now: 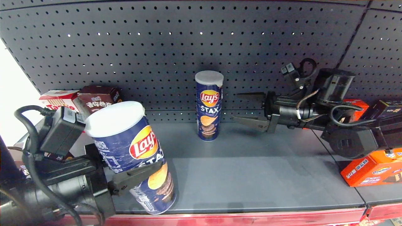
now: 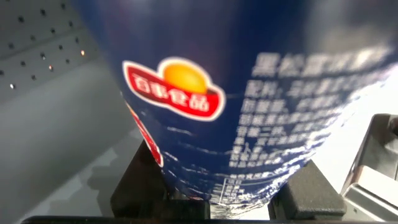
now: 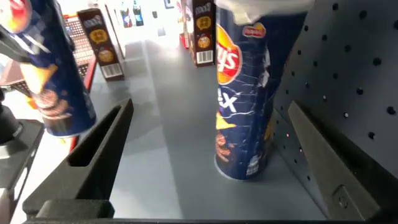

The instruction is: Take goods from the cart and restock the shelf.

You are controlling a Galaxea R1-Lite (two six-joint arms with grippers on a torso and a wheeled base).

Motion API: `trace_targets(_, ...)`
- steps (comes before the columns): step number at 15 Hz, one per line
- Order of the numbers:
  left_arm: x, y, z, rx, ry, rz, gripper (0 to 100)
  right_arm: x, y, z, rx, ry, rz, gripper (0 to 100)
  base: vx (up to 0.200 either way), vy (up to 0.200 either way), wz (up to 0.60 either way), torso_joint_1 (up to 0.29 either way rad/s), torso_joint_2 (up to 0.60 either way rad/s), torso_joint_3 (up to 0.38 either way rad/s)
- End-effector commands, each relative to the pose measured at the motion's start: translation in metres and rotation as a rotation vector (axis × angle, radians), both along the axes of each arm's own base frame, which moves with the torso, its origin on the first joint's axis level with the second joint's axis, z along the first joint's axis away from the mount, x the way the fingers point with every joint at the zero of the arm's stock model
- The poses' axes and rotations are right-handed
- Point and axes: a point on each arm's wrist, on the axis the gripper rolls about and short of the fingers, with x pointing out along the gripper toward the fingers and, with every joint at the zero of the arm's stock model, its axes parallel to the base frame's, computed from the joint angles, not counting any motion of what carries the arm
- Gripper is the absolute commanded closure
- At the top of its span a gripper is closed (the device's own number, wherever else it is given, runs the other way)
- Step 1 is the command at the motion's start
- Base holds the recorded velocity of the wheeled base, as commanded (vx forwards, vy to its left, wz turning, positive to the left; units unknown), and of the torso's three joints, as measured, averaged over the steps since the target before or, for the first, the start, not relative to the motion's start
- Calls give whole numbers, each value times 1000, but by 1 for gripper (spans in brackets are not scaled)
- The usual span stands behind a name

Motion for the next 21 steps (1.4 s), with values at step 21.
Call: trace_targets(21,24,-1,12,-13,-22,28,100,63,63,-67,-39,87,67,0,0,0,0,0,0,0)
